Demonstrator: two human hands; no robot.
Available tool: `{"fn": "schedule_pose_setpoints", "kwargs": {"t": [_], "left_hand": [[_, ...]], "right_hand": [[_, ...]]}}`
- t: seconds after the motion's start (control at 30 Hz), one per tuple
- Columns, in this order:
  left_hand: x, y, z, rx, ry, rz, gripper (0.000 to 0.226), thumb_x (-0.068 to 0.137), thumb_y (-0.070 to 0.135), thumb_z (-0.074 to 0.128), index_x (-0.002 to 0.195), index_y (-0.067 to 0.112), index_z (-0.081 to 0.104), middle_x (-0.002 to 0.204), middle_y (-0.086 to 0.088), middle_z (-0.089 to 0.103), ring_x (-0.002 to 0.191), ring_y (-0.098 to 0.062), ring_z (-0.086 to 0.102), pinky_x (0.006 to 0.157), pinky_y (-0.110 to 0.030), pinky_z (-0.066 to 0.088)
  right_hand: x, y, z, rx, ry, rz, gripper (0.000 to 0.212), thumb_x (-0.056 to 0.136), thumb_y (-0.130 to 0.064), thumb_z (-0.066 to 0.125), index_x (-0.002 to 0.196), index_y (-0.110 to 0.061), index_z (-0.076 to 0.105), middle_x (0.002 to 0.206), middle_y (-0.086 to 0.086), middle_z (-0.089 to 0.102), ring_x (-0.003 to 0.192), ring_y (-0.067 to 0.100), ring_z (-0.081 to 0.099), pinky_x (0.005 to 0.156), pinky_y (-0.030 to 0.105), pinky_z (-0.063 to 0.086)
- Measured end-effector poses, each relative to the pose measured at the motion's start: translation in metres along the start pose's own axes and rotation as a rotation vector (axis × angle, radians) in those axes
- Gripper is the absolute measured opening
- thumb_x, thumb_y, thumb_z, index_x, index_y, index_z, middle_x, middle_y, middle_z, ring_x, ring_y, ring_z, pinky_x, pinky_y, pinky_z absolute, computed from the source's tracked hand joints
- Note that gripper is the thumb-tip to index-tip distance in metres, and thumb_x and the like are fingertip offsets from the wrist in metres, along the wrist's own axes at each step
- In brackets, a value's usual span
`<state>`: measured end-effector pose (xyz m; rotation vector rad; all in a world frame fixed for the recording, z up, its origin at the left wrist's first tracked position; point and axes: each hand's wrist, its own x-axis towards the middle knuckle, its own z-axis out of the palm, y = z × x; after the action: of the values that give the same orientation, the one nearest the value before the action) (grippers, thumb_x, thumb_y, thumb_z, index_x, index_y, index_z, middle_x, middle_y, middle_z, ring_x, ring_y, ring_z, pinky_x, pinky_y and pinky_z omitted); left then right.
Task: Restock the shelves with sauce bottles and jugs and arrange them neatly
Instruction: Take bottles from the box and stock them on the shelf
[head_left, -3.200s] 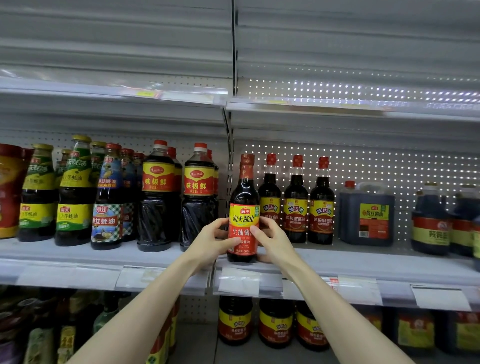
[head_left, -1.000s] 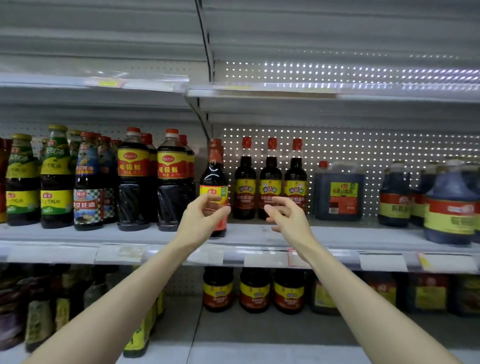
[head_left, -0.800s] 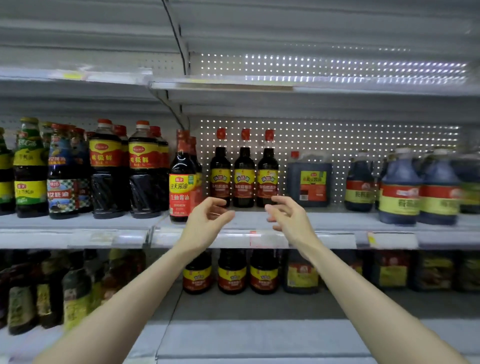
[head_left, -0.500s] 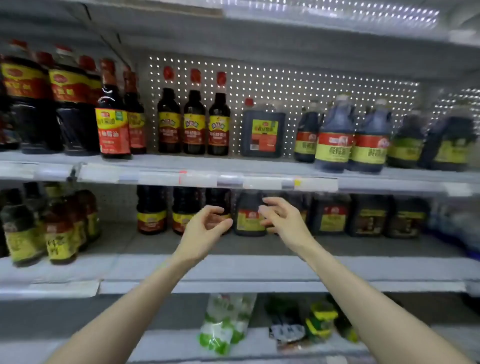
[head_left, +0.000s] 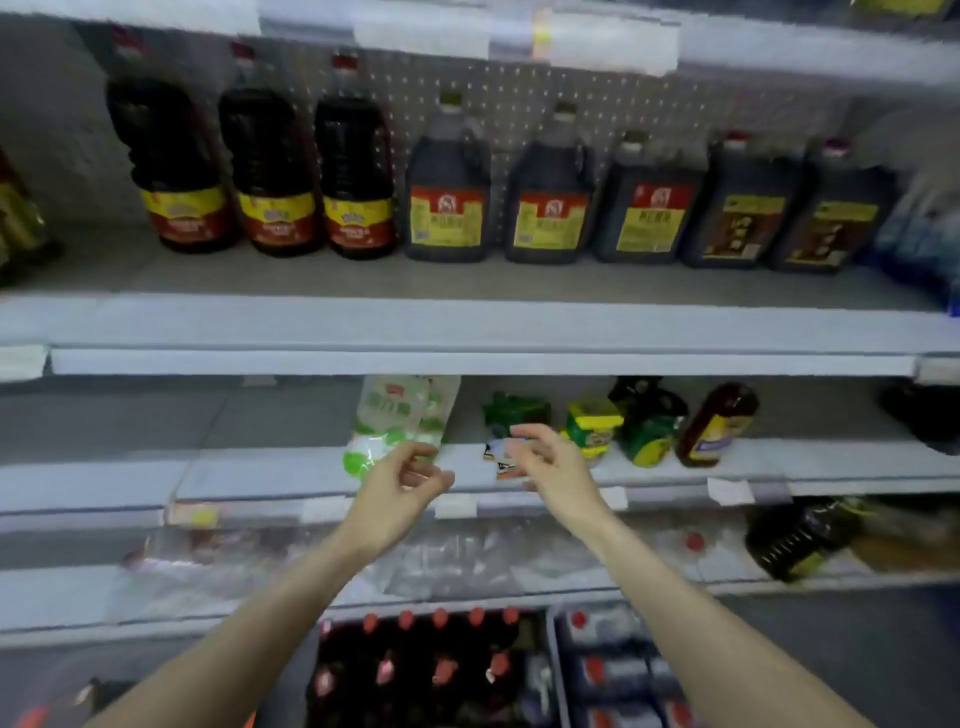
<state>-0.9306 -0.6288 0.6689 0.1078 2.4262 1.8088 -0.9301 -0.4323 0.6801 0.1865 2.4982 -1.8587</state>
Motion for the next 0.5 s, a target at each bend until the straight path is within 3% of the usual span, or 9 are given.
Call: {"fn": "schedule_pose_setpoints", "kwargs": {"t": [0.1, 0.2, 0.33, 0.5], "left_hand": [[-0.001, -0.043, 0.017, -0.016, -0.012, -0.090, 0.032, 0.072, 0.029, 0.074, 0.099, 0.019, 0.060, 0.082, -0.003, 0.064, 0.070, -0.011, 0.058, 0.061, -0.014, 0.046], [0.003, -0.093, 0.032, -0.032, -0.017, -0.169, 0.031, 0.063, 0.033, 0.068, 0.092, 0.025, 0.059, 0.077, 0.000, 0.061, 0.069, -0.009, 0.056, 0.070, -0.020, 0.046], [0.006, -0.163, 0.050, 0.016, -0.081, -0.266, 0.023, 0.083, 0.015, 0.074, 0.100, 0.018, 0.059, 0.083, -0.005, 0.065, 0.074, -0.013, 0.059, 0.062, -0.010, 0.043], [0.016, -0.236, 0.079, -0.004, -0.120, -0.326, 0.016, 0.087, 0.011, 0.068, 0.097, 0.018, 0.058, 0.084, -0.005, 0.065, 0.073, -0.016, 0.060, 0.060, -0.008, 0.044]], "right_hand": [[0.005, 0.049, 0.011, -0.012, 0.002, 0.056, 0.016, 0.095, -0.021, 0.060, 0.111, -0.018, 0.059, 0.094, 0.004, 0.066, 0.076, 0.015, 0.064, 0.062, 0.014, 0.047], [0.012, 0.103, 0.027, 0.007, 0.006, 0.109, 0.007, 0.093, -0.016, 0.063, 0.099, -0.018, 0.060, 0.088, 0.007, 0.067, 0.071, 0.014, 0.062, 0.068, 0.025, 0.050], [0.010, 0.174, 0.049, 0.001, -0.010, 0.225, 0.008, 0.093, -0.016, 0.063, 0.095, -0.023, 0.059, 0.084, -0.004, 0.063, 0.072, 0.014, 0.062, 0.064, 0.019, 0.047], [0.014, 0.253, 0.065, -0.007, 0.010, 0.315, 0.009, 0.093, -0.023, 0.063, 0.101, -0.023, 0.059, 0.090, -0.002, 0.065, 0.087, 0.021, 0.065, 0.081, 0.034, 0.052]]}}
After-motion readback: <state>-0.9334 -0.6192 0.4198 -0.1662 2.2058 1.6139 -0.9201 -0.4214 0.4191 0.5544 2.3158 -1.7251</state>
